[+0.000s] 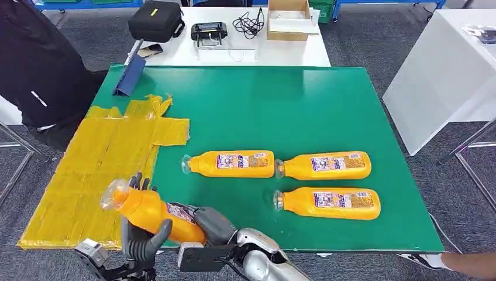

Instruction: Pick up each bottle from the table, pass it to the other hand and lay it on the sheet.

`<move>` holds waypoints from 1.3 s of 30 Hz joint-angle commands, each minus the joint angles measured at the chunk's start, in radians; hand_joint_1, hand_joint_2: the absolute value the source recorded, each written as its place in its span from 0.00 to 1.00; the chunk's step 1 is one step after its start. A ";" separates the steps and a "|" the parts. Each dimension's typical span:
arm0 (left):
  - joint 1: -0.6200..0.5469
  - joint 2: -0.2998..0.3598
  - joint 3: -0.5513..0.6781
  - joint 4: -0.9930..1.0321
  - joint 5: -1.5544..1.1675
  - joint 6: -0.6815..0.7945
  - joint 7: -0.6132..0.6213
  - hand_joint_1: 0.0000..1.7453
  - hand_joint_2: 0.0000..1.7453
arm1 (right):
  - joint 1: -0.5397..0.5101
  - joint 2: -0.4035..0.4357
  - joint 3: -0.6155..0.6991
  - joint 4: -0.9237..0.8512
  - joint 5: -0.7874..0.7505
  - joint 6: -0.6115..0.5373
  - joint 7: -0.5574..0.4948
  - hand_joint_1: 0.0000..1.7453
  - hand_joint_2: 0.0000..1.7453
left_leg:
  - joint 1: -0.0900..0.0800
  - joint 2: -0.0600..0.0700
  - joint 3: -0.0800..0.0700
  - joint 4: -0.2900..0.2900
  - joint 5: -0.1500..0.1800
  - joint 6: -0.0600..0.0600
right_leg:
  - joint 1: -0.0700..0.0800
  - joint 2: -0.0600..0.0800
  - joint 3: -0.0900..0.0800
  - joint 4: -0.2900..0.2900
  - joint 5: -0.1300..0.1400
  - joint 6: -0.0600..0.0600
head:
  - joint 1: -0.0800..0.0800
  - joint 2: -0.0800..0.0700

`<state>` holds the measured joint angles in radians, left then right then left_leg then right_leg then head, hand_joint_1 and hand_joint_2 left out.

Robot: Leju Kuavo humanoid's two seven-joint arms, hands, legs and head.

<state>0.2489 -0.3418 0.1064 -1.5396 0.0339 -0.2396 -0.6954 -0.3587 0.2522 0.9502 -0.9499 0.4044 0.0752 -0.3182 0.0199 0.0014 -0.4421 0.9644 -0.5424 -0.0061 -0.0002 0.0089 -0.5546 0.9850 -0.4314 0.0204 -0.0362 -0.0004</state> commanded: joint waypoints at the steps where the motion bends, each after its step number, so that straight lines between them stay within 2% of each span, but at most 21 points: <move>1: -0.061 0.031 -0.029 0.171 -0.080 0.007 0.029 0.00 1.00 | -0.096 0.022 0.165 0.087 -0.018 0.019 -0.008 1.00 1.00 | -0.001 0.001 0.001 -0.002 0.000 0.001 | -0.001 0.000 0.001 -0.001 0.000 0.000 | 0.000 0.000; 2: -0.062 0.032 -0.030 0.172 -0.082 0.009 0.029 0.00 1.00 | -0.096 0.023 0.165 0.088 -0.018 0.018 -0.009 1.00 1.00 | -0.001 0.000 0.001 -0.002 0.000 0.001 | -0.001 0.000 0.000 -0.001 0.000 0.000 | 0.000 0.000; 3: -0.062 0.032 -0.030 0.172 -0.082 0.009 0.029 0.17 1.00 | -0.096 0.023 0.165 0.088 -0.018 0.018 -0.009 1.00 1.00 | -0.001 0.000 0.002 -0.002 0.000 0.001 | -0.001 0.000 0.001 -0.001 0.000 0.000 | 0.000 0.000; 4: -0.064 0.032 -0.033 0.179 -0.080 0.005 0.025 1.00 1.00 | -0.097 0.021 0.167 0.088 -0.019 0.018 -0.009 1.00 1.00 | -0.001 0.000 0.002 -0.002 0.000 0.001 | -0.001 0.000 0.000 -0.001 0.000 0.000 | 0.000 0.000; 14: -0.051 0.027 -0.033 0.127 -0.043 -0.038 -0.003 1.00 1.00 | -0.096 0.024 0.161 0.108 -0.024 -0.002 -0.010 1.00 1.00 | -0.001 0.000 -0.001 -0.001 0.001 0.001 | 0.000 0.000 -0.001 -0.001 0.001 0.000 | 0.000 0.000; 21: -0.019 0.034 -0.068 -0.053 -0.051 -0.020 -0.003 1.00 1.00 | -0.047 0.009 0.110 0.080 -0.020 -0.086 -0.001 1.00 1.00 | 0.000 -0.001 -0.001 0.000 0.000 0.001 | 0.001 -0.001 -0.001 0.000 0.000 0.000 | 0.000 0.000; 22: -0.014 0.049 -0.089 -0.103 -0.085 0.025 -0.003 1.00 1.00 | -0.029 0.003 0.080 0.062 -0.014 -0.120 -0.008 0.18 1.00 | 0.000 -0.001 -0.001 0.000 0.000 0.001 | 0.000 -0.001 -0.001 0.000 0.000 0.000 | -0.001 0.000; 23: -0.011 0.061 -0.104 -0.129 -0.106 0.056 -0.003 1.00 1.00 | -0.016 -0.001 0.063 0.049 -0.013 -0.131 -0.012 0.00 1.00 | 0.000 -0.002 0.000 0.000 0.000 0.001 | 0.001 -0.002 -0.001 -0.001 0.000 0.000 | -0.001 0.000; 24: -0.009 0.093 -0.143 -0.169 -0.136 0.133 -0.003 1.00 1.00 | 0.007 -0.012 0.030 0.015 -0.007 -0.142 -0.014 0.00 1.00 | 0.000 -0.003 -0.001 0.000 0.000 0.001 | 0.001 -0.003 -0.002 0.000 0.000 0.000 | 0.000 0.000; 28: -0.011 0.107 -0.151 -0.187 -0.159 0.169 -0.003 1.00 1.00 | 0.017 -0.018 0.019 -0.007 -0.001 -0.150 -0.016 0.00 1.00 | 0.000 -0.001 -0.001 0.000 0.000 0.001 | 0.000 -0.002 -0.002 -0.001 0.000 0.000 | -0.001 0.000; 29: -0.015 0.148 -0.192 -0.229 -0.219 0.309 -0.003 1.00 1.00 | 0.048 -0.022 -0.020 -0.049 0.006 -0.167 -0.026 0.00 1.00 | 0.000 -0.001 -0.001 0.000 0.000 0.001 | 0.000 -0.001 -0.002 -0.001 0.000 0.000 | 0.000 0.000; 30: -0.019 0.168 -0.211 -0.239 -0.243 0.377 -0.003 1.00 1.00 | 0.063 -0.027 -0.035 -0.072 0.010 -0.177 -0.035 0.00 1.00 | 0.000 -0.002 -0.001 -0.001 0.000 0.001 | 0.000 -0.003 -0.001 -0.001 0.000 0.000 | 0.000 0.000; 31: -0.034 0.213 -0.242 -0.244 -0.314 0.529 -0.003 1.00 1.00 | 0.098 -0.039 -0.066 -0.128 0.032 -0.199 -0.048 0.00 0.00 | 0.000 -0.004 -0.001 0.000 0.001 0.001 | 0.001 -0.004 -0.001 -0.001 0.000 0.000 | 0.000 0.000; 33: -0.063 0.235 -0.227 -0.211 -0.405 0.639 -0.003 1.00 1.00 | 0.128 -0.054 -0.096 -0.187 0.033 -0.197 -0.061 0.00 0.00 | 0.000 -0.006 -0.001 -0.001 0.001 0.001 | 0.000 -0.006 -0.001 -0.001 -0.001 0.000 | 0.000 0.000; 35: -0.092 0.221 -0.159 -0.157 -0.579 0.756 -0.003 1.00 1.00 | 0.132 -0.066 -0.111 -0.222 0.040 -0.175 -0.062 0.00 0.00 | 0.000 -0.005 0.000 -0.002 0.001 0.001 | 0.001 -0.006 -0.001 -0.002 0.000 0.000 | -0.001 0.000; 39: -0.098 0.223 -0.158 -0.150 -0.578 0.754 -0.003 1.00 1.00 | 0.125 -0.061 -0.117 -0.211 0.039 -0.170 -0.061 0.00 0.00 | 0.000 -0.002 -0.001 -0.002 0.001 0.001 | 0.000 -0.003 -0.001 -0.002 0.001 0.000 | 0.000 0.000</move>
<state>0.2130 -0.1823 -0.0549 -1.7395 -0.5178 0.4968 -0.7031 -0.2459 0.2422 0.8900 -1.0873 0.4456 -0.1075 -0.3769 0.0201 0.0013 -0.4434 0.9644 -0.5426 -0.0062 0.0001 0.0089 -0.5569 0.9850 -0.4315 0.0204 -0.0366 -0.0004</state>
